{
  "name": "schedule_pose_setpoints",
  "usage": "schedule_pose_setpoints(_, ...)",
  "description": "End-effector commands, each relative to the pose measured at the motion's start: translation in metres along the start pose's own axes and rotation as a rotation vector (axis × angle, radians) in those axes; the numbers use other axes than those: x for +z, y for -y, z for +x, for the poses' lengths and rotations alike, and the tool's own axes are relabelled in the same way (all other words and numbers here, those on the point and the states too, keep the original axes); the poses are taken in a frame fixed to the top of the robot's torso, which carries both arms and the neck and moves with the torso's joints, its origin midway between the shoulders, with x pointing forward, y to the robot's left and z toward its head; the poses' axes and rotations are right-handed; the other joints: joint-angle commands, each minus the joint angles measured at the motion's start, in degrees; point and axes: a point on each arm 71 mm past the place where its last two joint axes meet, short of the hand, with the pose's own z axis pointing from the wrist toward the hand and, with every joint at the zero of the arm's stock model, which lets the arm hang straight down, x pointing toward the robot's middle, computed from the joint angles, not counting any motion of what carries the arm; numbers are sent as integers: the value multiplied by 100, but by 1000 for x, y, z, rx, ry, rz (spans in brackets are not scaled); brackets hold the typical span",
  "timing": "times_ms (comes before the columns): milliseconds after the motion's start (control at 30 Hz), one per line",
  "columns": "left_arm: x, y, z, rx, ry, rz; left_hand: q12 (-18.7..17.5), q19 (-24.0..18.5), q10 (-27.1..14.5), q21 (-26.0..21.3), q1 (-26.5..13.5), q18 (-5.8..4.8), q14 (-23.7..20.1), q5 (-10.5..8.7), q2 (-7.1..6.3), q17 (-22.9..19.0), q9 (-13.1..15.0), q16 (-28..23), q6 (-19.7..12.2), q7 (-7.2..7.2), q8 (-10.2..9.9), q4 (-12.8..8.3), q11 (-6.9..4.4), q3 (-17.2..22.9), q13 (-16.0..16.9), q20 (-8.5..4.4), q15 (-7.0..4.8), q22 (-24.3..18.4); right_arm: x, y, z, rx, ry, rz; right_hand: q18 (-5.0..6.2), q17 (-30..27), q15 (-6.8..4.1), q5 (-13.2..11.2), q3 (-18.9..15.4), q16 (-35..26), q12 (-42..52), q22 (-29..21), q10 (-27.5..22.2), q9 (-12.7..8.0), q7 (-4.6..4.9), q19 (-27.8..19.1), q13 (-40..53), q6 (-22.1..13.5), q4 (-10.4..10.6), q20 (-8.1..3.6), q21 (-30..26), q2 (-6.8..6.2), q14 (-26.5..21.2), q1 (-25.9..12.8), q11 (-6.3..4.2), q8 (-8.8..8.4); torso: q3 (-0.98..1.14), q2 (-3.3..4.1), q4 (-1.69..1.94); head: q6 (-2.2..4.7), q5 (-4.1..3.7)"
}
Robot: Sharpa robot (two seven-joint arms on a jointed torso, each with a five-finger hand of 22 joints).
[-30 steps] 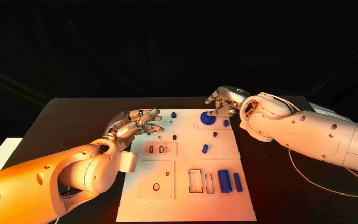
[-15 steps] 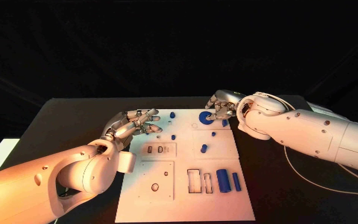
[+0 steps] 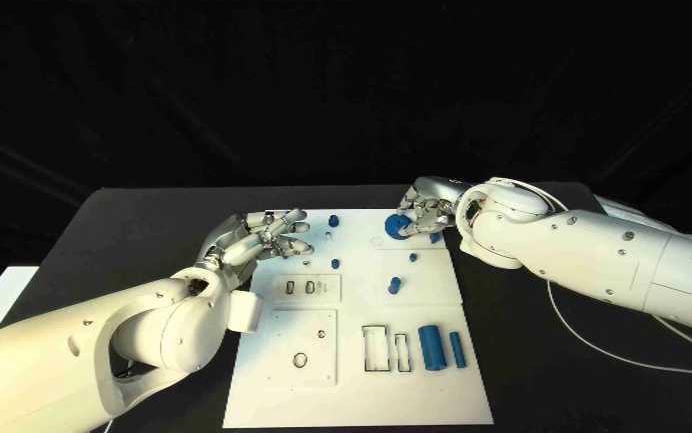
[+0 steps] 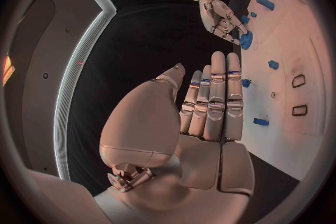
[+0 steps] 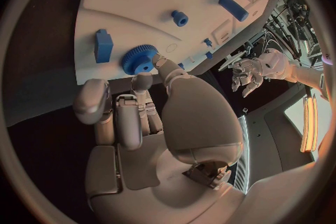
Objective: Assemble the parts on the task board
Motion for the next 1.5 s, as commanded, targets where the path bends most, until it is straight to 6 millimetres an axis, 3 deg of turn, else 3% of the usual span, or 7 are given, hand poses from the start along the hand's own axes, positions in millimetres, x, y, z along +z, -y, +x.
schedule_pose_setpoints(33, 1, 1, 3, -12, -24, 5, -26, 18, -30, 26, 9, 63, -30, 18, 52, 5, 2, 30, -13, 6, -39, -39, 26, 1, -3, 1, 1, 7, 1, -1, 3, -27, -22, -1, -55, 361, 44, 29, -33, 22, 48, 8, 42, 8, -4, 25, 20, 38, 11, 15, 41, -7, 402, 54, 4, 30, 3, 3, 1, -5, 5)
schedule_pose_setpoints(567, 1, 0, 2, -12, -24, 3, -26, 18, -30, 26, 9, 63, -30, 18, 52, 5, 2, 30, -13, 6, -39, -39, 26, 1, -3, 1, 1, 7, 6, -3, 6, -129, -3, -2, -66, 411, 33, 36, 33, 59, 400, 85, 174, 34, -16, 42, 418, 139, -33, 7, 96, 60, 408, 192, -12, 98, -1, 6, 4, -48, 5)
schedule_pose_setpoints(933, 1, 0, 2, -12, -25, 2, -26, 18, -30, 26, 9, 63, -30, 18, 52, 5, 2, 30, -13, 6, -39, -39, 26, 1, -3, 1, 1, 7, 4, -9, 5, -166, 59, -45, -86, 547, -60, -230, 366, 142, 841, 230, 375, 159, -166, 80, 922, 685, -179, -63, 192, 226, 428, 439, -136, 439, -5, 6, 11, -48, 3)
schedule_pose_setpoints(1033, 1, 0, 2, -12, -25, 2, -26, 18, -30, 26, 9, 63, -30, 18, 52, 5, 2, 30, -13, 6, -39, -39, 26, 1, -3, 1, 1, 7, 3, -14, 4, -166, 101, -72, -99, 578, -94, -299, 498, 160, 1008, 304, 481, 195, -215, 110, 1098, 809, -227, -94, 236, 287, 432, 501, -177, 516, -5, 6, 10, -41, 2)
schedule_pose_setpoints(1200, 1, 0, 2, -13, -26, 2, -26, 18, -30, 26, 9, 63, -30, 18, 52, 5, 2, 30, -13, 6, -39, -39, 26, 1, -3, 1, 1, 7, 0, -25, 1, -125, 170, -122, -119, 596, -127, -173, 630, 172, 1217, 401, 619, 229, -256, 158, 1327, 875, -178, -130, 297, 310, 435, 374, -215, 561, -6, 7, 13, -26, 8)
schedule_pose_setpoints(1500, 1, 1, 0, -11, -22, 2, -29, 19, -27, 29, 13, 63, -35, 16, 55, 25, 4, 36, -11, 6, -40, -48, 26, 10, -3, 0, 1, 8, 2, -57, 3, -44, 183, -184, -125, 596, -128, -188, 693, 173, 1182, 435, 605, 232, -244, 175, 1333, 801, -62, -142, 323, 275, 434, 153, -203, 520, -31, 19, 48, 3, -12)
